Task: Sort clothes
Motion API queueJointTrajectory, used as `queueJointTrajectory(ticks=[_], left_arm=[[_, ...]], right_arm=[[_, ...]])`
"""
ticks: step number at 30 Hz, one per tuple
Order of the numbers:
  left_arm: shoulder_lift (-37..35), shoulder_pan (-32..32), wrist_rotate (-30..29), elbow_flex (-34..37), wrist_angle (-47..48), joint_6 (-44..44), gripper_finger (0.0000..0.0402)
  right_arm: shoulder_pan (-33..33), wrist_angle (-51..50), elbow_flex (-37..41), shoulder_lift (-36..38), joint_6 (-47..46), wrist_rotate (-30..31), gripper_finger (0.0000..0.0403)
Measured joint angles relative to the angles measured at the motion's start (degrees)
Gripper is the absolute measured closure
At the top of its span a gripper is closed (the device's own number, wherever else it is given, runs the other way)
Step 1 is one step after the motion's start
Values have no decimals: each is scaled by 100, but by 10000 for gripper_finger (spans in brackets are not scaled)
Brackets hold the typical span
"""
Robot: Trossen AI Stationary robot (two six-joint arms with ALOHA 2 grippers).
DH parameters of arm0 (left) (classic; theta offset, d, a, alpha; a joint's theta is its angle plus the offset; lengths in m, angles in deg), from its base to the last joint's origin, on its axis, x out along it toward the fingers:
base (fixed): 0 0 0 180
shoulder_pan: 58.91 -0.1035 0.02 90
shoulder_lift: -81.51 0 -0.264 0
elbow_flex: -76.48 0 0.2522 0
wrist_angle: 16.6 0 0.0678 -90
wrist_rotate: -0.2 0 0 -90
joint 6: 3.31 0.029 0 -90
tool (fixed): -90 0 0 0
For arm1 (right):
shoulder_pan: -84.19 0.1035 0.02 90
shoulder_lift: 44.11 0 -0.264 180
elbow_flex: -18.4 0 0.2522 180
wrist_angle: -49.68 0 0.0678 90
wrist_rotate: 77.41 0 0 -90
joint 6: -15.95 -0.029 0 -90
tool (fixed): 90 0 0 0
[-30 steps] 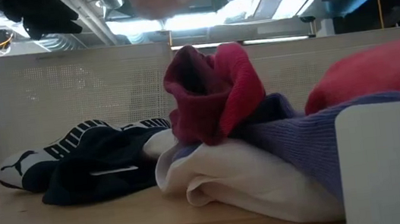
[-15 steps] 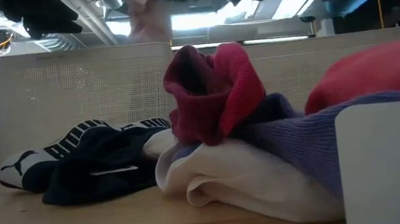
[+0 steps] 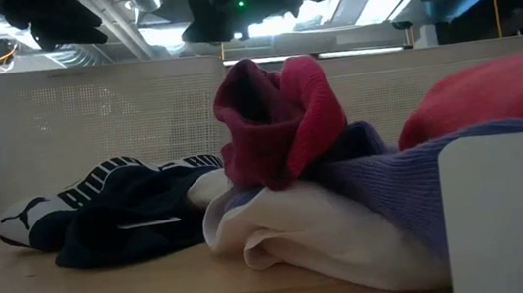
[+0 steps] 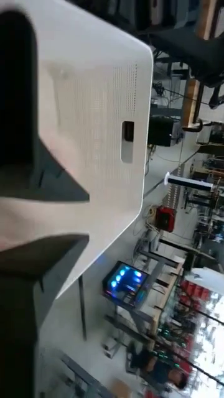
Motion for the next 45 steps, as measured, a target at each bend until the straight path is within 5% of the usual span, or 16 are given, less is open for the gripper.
queueJointTrajectory(ticks=[5, 10, 16, 27, 34, 45], left_arm=[[0, 0, 0, 0, 1, -9, 194], [0, 0, 0, 0, 12, -76, 194], [-1, -1, 0, 0, 125, -124, 194], [-2, 0, 0, 0, 147, -126, 194], [0, 0, 0, 0, 149, -163, 194], [-2, -2, 0, 0, 147, -275, 194]], right_arm=[[51, -595, -307, 0, -221, 7, 217], [252, -2279, -1091, 83, -227, 4, 160], [708, -4617, -1939, 417, -218, 4, 149], [1666, -7634, -1717, 1193, -913, -139, 164], [2448, -7332, -48, 1559, -1548, -156, 165], [3794, -4999, 2842, 2183, -2882, -502, 165]])
